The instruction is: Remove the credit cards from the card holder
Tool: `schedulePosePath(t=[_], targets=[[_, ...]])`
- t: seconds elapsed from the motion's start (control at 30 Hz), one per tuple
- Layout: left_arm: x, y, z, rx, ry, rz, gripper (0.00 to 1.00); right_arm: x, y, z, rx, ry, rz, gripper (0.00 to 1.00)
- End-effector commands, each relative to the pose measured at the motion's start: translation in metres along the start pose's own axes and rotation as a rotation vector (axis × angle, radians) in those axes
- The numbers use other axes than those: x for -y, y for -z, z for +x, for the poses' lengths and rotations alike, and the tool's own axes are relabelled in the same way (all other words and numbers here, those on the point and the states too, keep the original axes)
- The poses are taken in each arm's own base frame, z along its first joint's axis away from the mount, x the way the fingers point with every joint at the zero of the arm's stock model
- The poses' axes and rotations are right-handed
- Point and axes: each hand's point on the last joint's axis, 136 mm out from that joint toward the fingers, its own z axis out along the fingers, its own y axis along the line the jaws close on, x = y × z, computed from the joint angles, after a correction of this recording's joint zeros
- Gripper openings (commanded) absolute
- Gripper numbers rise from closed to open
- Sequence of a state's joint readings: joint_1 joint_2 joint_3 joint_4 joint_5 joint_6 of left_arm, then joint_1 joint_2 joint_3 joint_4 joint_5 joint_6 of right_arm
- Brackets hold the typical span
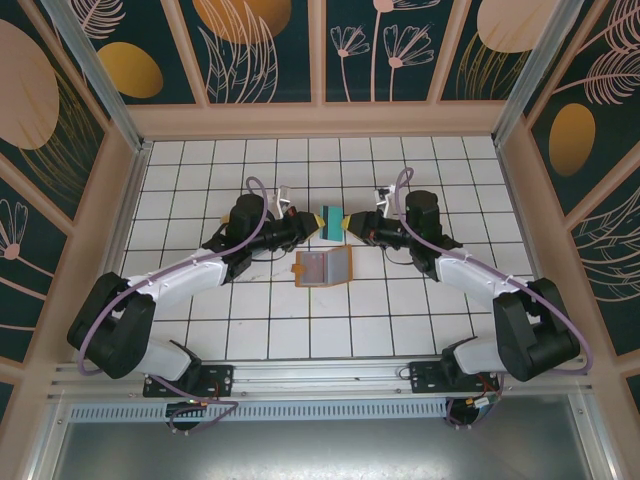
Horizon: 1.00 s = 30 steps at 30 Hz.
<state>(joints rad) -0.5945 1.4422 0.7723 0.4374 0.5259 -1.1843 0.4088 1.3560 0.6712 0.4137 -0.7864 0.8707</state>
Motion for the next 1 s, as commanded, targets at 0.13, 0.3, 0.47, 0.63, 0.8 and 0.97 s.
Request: schedulePosePath(t=[0.13, 0.3, 0.47, 0.63, 0.8, 0.97], targets=[[-0.011, 0.011, -0.006, 0.019, -0.127, -0.153, 0.00, 0.003, 0.004, 0.002, 0.011, 0.049, 0.043, 0.69], [-0.031, 0.028, -0.020, 0.044, -0.279, -0.385, 0.00, 0.006, 0.007, -0.003, 0.024, 0.090, 0.104, 0.84], [-0.040, 0.060, -0.048, 0.137, -0.471, -0.619, 0.00, 0.004, 0.012, -0.008, 0.046, 0.128, 0.135, 0.99], [-0.039, 0.089, -0.067, 0.176, -0.747, -0.766, 0.00, -0.001, 0.016, -0.011, 0.069, 0.162, 0.144, 0.99], [-0.029, 0.109, -0.074, 0.183, -0.999, -0.818, 0.00, -0.005, 0.018, -0.013, 0.074, 0.187, 0.146, 0.99], [-0.040, 0.123, -0.075, 0.145, -1.178, -0.916, 0.00, -0.005, 0.021, -0.014, 0.085, 0.199, 0.150, 0.99]])
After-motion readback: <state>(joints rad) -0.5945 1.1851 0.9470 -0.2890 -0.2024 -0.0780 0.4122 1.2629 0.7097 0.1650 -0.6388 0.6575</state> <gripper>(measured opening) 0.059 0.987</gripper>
